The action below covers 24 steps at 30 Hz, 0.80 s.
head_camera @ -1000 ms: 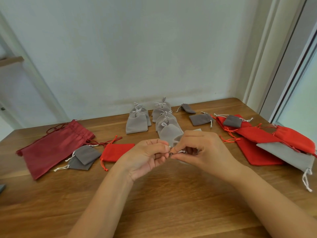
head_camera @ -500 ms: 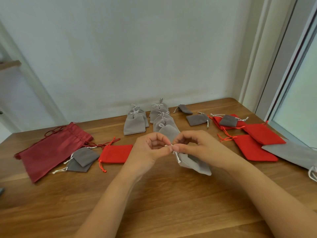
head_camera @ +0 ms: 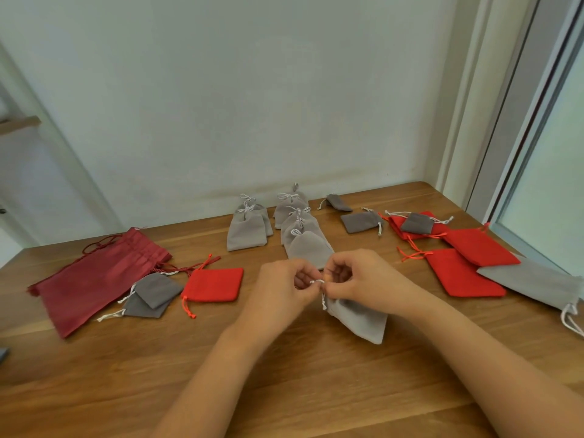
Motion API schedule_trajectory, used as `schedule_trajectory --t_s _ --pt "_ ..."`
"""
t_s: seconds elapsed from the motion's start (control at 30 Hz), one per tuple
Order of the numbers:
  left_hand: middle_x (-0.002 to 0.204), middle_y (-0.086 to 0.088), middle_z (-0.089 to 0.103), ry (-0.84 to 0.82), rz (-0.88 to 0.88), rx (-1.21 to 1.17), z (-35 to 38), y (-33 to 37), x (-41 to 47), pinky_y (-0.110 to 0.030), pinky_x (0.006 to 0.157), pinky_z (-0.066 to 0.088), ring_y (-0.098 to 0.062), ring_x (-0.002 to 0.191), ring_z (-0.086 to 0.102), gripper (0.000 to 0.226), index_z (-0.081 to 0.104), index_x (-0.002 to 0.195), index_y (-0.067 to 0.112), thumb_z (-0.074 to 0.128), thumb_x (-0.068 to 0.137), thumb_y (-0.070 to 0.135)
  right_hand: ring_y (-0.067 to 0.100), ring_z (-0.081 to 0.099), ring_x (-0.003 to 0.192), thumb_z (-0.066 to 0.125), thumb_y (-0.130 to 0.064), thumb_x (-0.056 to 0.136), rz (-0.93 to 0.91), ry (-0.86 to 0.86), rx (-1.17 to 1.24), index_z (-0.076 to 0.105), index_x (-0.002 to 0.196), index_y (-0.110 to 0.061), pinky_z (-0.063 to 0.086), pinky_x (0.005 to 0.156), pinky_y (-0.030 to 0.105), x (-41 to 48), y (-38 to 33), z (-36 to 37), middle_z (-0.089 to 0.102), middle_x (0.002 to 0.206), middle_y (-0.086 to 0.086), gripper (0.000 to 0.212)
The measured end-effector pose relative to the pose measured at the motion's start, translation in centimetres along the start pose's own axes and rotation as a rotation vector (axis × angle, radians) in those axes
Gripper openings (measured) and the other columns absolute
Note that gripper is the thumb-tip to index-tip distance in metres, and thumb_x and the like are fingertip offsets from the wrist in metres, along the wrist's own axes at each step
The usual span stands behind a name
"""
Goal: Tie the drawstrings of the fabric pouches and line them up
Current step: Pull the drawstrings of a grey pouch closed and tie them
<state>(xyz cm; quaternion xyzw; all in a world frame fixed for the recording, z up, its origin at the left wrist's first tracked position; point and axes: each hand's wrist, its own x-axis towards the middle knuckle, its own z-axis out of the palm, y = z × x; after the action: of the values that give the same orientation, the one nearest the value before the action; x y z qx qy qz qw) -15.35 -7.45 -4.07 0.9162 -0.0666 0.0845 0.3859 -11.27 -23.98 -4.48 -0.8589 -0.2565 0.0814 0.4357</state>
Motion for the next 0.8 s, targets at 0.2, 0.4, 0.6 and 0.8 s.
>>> schedule_trajectory --t_s 0.2,0.4,0.6,0.8 --pt "0.072 0.007 0.062 -0.024 0.013 -0.037 -0.1 0.0 -0.4 -0.014 0.055 0.046 0.000 0.058 0.054 0.011 0.065 0.079 0.021 0.065 0.082 0.010 -0.003 0.054 0.064 0.067 -0.019 0.088 0.000 -0.023 0.093 0.072 0.082 -0.014 0.041 0.063 0.014 0.4 0.1 -0.3 0.065 0.070 -0.008 0.009" --pt "0.084 0.014 0.058 0.039 0.246 -0.018 -0.4 -0.4 -0.3 -0.011 0.067 0.044 -0.002 0.081 0.056 0.010 0.064 0.090 0.024 0.065 0.088 0.014 0.017 0.065 0.079 0.073 -0.009 0.082 0.102 -0.001 0.494 0.070 0.090 0.002 0.053 0.077 0.024 0.1 0.4 -1.0 0.070 0.085 0.012 0.014" --pt "0.090 0.011 0.056 0.164 0.437 0.096 -0.1 -0.6 -0.3 -0.013 0.069 0.042 -0.003 0.082 0.052 0.006 0.062 0.097 0.017 0.062 0.091 0.015 0.015 0.070 0.073 0.074 0.010 0.071 -0.017 0.081 0.623 0.058 0.077 -0.007 0.056 0.070 0.022 0.2 -0.5 -1.6 0.073 0.076 0.008 0.024" --pt "0.092 0.008 0.060 0.166 0.547 0.122 0.0 -0.8 -0.2 -0.013 0.073 0.044 -0.002 0.083 0.055 0.013 0.065 0.098 0.016 0.056 0.092 0.023 0.022 0.070 0.077 0.072 0.012 0.073 0.038 0.010 0.652 0.045 0.068 -0.012 0.056 0.071 0.027 -0.1 -0.2 -2.3 0.072 0.086 0.021 0.036"
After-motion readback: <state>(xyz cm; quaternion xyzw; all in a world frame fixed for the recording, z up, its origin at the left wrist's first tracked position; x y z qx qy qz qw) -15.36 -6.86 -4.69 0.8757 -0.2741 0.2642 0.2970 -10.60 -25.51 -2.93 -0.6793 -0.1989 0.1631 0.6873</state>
